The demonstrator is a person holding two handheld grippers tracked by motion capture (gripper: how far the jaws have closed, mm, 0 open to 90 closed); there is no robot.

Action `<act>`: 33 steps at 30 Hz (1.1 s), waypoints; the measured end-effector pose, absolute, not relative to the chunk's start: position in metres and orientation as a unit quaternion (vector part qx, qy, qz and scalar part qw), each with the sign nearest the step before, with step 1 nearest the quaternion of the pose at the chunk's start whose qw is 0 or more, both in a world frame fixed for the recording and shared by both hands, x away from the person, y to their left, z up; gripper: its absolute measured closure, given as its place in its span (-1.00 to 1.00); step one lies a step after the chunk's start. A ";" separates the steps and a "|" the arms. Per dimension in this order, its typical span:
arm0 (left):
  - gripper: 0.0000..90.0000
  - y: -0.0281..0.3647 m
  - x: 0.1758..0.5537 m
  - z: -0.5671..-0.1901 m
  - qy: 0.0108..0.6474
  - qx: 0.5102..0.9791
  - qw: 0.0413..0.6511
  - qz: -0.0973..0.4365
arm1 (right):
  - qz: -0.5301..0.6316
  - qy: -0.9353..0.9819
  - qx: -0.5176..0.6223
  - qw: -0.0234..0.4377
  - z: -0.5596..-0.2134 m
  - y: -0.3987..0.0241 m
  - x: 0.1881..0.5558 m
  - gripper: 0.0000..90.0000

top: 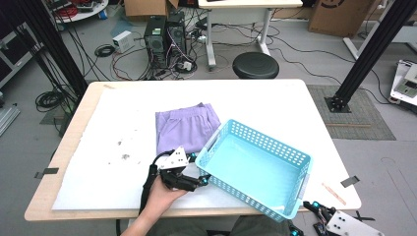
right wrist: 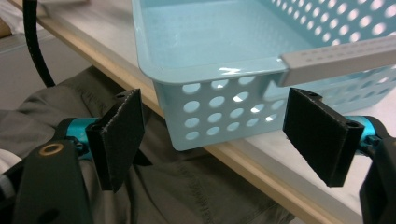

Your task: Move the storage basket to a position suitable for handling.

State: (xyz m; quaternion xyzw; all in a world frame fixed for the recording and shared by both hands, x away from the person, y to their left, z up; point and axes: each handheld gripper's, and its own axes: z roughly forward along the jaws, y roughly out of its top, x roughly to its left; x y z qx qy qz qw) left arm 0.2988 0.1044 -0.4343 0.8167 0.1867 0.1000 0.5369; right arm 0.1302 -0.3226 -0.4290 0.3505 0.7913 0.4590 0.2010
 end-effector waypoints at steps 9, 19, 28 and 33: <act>-0.38 0.104 0.301 -0.435 0.193 0.813 0.540 0.098 | 0.446 0.787 0.372 0.210 -0.430 -0.311 0.137 -0.59; -0.41 0.101 0.303 -0.437 0.197 0.812 0.543 0.084 | 0.440 0.785 0.394 0.187 -0.434 -0.306 0.155 -0.62; -0.54 0.094 0.311 -0.435 0.186 0.818 0.536 0.098 | 0.448 0.773 0.410 0.183 -0.433 -0.311 0.167 -0.64; -0.50 0.092 0.316 -0.437 0.185 0.815 0.543 0.081 | 0.442 0.770 0.420 0.188 -0.433 -0.311 0.172 -0.69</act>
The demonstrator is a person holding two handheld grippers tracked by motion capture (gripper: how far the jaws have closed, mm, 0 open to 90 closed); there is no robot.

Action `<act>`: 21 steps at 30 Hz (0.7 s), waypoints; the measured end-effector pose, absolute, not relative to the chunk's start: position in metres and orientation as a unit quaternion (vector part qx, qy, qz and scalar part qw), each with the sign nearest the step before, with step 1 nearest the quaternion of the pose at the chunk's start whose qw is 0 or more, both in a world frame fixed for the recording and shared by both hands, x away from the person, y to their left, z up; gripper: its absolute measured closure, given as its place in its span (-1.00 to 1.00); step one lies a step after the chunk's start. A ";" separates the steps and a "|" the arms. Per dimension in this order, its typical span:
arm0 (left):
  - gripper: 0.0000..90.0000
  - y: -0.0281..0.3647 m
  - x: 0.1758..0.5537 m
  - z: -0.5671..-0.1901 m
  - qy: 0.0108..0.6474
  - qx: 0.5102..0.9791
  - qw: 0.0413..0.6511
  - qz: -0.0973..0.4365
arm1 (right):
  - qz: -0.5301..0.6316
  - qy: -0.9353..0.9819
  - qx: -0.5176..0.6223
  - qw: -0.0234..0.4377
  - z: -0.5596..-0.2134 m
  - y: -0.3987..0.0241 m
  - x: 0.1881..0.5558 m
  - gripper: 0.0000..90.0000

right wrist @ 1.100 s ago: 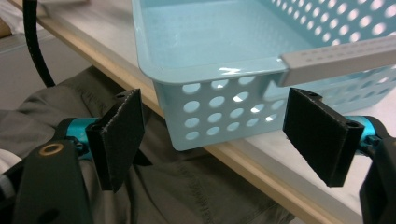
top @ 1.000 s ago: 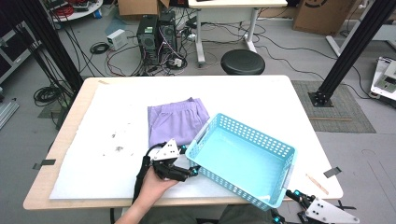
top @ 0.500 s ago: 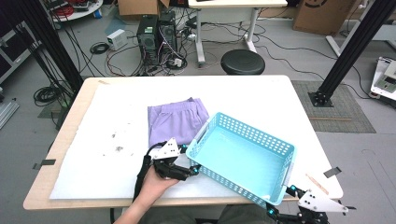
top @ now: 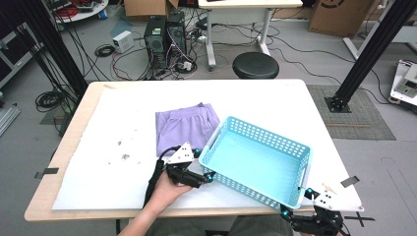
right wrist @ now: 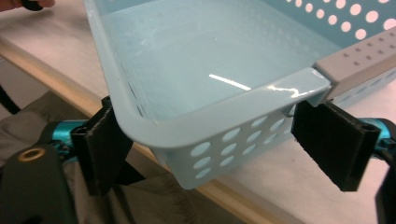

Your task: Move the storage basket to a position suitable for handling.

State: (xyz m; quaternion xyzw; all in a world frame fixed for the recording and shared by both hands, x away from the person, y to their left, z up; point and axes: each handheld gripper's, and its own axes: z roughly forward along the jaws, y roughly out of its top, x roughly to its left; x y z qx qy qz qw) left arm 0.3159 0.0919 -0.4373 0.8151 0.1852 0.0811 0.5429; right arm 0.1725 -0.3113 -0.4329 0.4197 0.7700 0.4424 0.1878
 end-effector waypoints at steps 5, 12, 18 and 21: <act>-0.49 0.088 0.316 -0.435 0.183 0.818 0.539 0.091 | 0.437 0.772 0.423 0.184 -0.430 -0.315 0.177 -0.67; -0.47 0.083 0.313 -0.430 0.180 0.815 0.540 0.105 | 0.441 0.769 0.421 0.190 -0.422 -0.320 0.179 -0.63; -0.47 0.082 0.312 -0.427 0.186 0.809 0.549 0.095 | 0.451 0.766 0.409 0.205 -0.415 -0.324 0.176 -0.62; -0.47 0.082 0.311 -0.426 0.181 0.805 0.557 0.095 | 0.446 0.767 0.407 0.217 -0.414 -0.323 0.175 -0.61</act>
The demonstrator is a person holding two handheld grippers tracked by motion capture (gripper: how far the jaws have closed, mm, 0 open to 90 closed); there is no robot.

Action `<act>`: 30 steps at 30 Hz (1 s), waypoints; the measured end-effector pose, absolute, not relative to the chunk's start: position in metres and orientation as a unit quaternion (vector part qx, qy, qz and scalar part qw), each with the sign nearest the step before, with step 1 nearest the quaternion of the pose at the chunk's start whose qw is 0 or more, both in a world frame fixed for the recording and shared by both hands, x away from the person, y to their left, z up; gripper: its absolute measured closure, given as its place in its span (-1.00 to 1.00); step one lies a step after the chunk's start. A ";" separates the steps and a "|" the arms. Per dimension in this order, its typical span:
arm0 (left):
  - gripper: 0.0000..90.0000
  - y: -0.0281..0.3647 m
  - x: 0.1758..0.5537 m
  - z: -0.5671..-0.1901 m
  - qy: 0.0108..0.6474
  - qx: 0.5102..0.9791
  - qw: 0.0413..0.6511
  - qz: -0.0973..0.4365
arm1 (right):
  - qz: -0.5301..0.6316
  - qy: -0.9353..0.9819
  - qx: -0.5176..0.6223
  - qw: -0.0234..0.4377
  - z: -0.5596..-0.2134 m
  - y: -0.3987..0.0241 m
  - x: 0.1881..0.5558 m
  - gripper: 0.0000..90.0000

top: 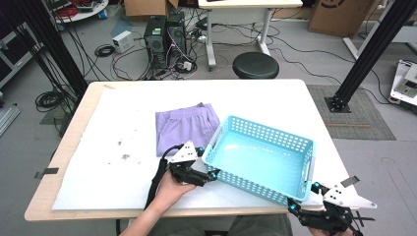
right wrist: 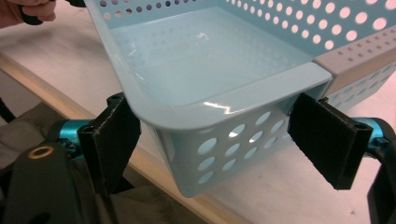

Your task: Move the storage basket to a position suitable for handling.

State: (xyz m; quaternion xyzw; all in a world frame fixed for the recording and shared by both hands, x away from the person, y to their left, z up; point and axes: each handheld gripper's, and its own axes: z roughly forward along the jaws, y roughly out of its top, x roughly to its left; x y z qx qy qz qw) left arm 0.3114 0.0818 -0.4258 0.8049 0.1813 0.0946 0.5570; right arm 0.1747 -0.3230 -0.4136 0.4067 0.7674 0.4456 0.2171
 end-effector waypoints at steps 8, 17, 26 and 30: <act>-0.47 0.080 0.309 -0.422 0.181 0.801 0.562 0.097 | 0.440 0.766 0.412 0.226 -0.413 -0.323 0.174 -0.62; -0.52 0.077 0.311 -0.426 0.189 0.808 0.550 0.093 | 0.443 0.755 0.438 0.204 -0.419 -0.324 0.181 -0.68; -0.51 0.073 0.310 -0.423 0.190 0.804 0.553 0.110 | 0.454 0.742 0.458 0.183 -0.419 -0.328 0.189 -0.68; -0.50 0.072 0.309 -0.422 0.197 0.802 0.555 0.104 | 0.455 0.742 0.453 0.193 -0.417 -0.328 0.188 -0.68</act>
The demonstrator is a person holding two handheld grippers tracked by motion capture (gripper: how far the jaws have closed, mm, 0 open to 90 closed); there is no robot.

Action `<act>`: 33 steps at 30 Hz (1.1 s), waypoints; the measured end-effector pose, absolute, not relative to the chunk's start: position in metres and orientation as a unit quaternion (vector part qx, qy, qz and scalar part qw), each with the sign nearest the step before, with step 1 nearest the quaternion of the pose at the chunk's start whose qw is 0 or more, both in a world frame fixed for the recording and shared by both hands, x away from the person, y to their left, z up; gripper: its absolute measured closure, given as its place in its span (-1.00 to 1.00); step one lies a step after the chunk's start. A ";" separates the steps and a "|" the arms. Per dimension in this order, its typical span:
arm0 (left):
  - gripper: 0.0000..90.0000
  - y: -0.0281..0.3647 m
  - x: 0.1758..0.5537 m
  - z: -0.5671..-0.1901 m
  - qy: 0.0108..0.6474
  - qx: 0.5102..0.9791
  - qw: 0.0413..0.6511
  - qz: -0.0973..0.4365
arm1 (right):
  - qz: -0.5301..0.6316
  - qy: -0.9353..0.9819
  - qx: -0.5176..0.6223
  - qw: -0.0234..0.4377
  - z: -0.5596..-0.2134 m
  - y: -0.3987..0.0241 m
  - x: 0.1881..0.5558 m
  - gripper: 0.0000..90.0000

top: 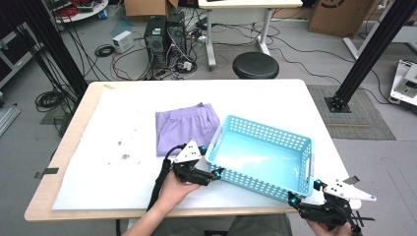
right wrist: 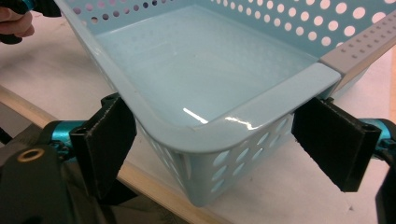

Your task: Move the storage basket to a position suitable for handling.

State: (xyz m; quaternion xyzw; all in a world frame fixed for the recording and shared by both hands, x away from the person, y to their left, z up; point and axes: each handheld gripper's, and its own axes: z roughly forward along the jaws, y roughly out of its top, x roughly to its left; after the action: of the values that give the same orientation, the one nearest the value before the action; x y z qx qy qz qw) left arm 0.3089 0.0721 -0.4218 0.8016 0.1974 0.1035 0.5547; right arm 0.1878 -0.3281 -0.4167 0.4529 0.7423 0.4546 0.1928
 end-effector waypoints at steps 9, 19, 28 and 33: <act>-0.49 0.073 0.307 -0.415 0.197 0.797 0.560 0.109 | 0.458 0.742 0.441 0.213 -0.407 -0.328 0.186 -0.68; -0.48 0.080 0.311 -0.395 0.198 0.785 0.571 0.135 | 0.466 0.743 0.418 0.237 -0.386 -0.322 0.199 -0.68; -0.48 0.100 0.330 -0.381 0.219 0.769 0.578 0.161 | 0.481 0.746 0.398 0.231 -0.373 -0.310 0.238 -0.68; -0.48 0.116 0.343 -0.377 0.232 0.764 0.575 0.178 | 0.488 0.755 0.380 0.218 -0.370 -0.295 0.274 -0.69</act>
State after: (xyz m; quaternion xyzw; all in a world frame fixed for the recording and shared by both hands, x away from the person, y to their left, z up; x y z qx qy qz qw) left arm 0.3434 0.1165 -0.3771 0.7639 0.2324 0.1782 0.5750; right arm 0.2737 -0.2950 -0.3702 0.3802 0.7549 0.4879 0.2182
